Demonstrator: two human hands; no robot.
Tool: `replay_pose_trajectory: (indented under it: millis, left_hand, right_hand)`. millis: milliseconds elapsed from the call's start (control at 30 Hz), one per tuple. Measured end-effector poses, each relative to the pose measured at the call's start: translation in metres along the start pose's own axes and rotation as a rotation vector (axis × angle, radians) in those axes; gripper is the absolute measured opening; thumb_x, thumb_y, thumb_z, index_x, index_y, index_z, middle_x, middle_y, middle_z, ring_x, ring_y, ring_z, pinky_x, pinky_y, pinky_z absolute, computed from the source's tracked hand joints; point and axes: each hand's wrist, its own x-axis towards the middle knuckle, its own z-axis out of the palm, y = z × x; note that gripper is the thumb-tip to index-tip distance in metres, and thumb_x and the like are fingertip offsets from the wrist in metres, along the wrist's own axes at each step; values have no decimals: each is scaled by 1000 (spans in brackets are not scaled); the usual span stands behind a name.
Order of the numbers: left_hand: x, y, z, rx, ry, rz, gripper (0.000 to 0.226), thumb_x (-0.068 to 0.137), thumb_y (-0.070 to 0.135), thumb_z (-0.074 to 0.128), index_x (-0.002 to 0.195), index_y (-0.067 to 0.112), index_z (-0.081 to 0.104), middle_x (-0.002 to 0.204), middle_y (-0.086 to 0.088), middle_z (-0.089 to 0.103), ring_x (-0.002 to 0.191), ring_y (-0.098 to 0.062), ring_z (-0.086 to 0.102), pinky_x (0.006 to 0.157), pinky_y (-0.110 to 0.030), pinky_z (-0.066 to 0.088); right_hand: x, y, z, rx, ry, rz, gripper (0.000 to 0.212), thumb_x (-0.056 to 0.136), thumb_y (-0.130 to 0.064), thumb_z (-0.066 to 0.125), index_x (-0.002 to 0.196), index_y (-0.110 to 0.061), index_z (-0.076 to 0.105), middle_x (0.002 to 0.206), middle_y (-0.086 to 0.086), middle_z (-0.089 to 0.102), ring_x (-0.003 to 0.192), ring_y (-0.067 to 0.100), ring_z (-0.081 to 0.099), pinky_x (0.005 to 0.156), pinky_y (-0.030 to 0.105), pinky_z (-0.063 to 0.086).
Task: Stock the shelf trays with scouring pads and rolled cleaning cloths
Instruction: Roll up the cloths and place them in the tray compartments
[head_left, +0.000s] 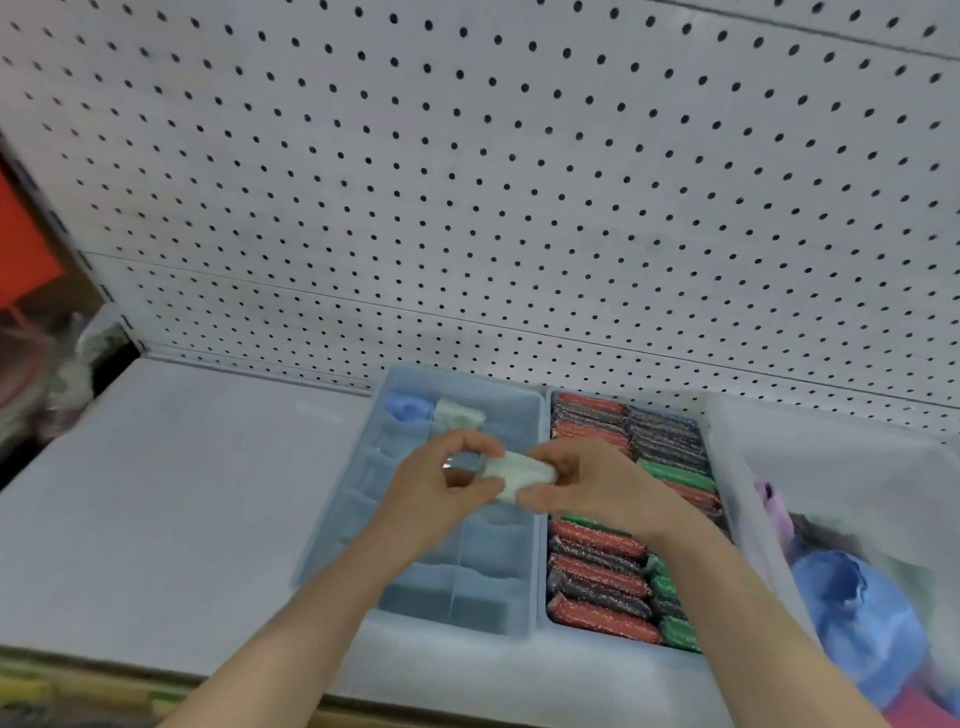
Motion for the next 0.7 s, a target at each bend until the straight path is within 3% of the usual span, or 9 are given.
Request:
replay_pose_trajectory:
  millis: [67, 133, 233, 333, 467, 533, 700]
  left_hand:
    - [9, -9, -10, 77, 4, 12, 32, 82, 5, 73, 94, 34, 66, 103, 14, 69, 87, -10, 70, 77, -31, 56]
    - [26, -20, -24, 255, 34, 84, 32, 84, 4, 70, 101, 31, 65, 106, 12, 68, 92, -4, 66, 81, -20, 50]
    - [62, -31, -39, 630, 28, 234, 33, 86, 4, 65, 115, 18, 67, 116, 5, 64, 106, -15, 61, 87, -18, 40]
    - [95, -34, -39, 835, -78, 259, 39, 90, 4, 58, 128, 12, 60, 132, -5, 57, 120, -24, 53, 95, -24, 36]
    - [118, -46, -37, 972, -189, 248, 40, 91, 9, 55, 130, 15, 58, 133, -4, 56, 122, -28, 50, 96, -39, 42]
    - [121, -53, -37, 996, -190, 241, 41, 91, 10, 54, 131, 19, 57, 133, -1, 56, 124, -25, 48, 97, -37, 42]
    - [123, -59, -38, 944, -129, 274, 36, 88, 9, 60, 122, 17, 65, 123, -3, 63, 119, -28, 52, 92, -37, 44]
  right_hand:
    - [18, 5, -5, -118, 139, 21, 13, 81, -23, 75, 91, -18, 69, 73, 3, 63, 62, 12, 53, 62, 30, 42]
    - [38, 5, -13, -354, 343, 23, 13, 83, -19, 68, 94, -21, 63, 76, -4, 63, 62, 9, 53, 59, 24, 40]
    - [72, 0, -13, -614, 509, 19, 20, 84, -13, 60, 102, -21, 58, 86, -2, 61, 75, 17, 56, 55, 23, 35]
    - [102, 3, 1, -868, 456, 123, 27, 84, -13, 59, 110, -20, 57, 100, 11, 56, 92, 30, 58, 65, 29, 37]
    - [120, 10, 18, -1194, 345, 171, 30, 85, -7, 57, 114, -15, 56, 111, 9, 64, 111, 29, 54, 87, 33, 40]
    - [126, 14, 21, -1275, 309, 167, 27, 86, -11, 58, 113, -16, 57, 110, 7, 68, 112, 28, 55, 93, 34, 36]
    - [135, 1, 19, -1378, 255, 175, 20, 86, -12, 59, 103, -22, 62, 104, 1, 69, 103, 24, 63, 89, 33, 38]
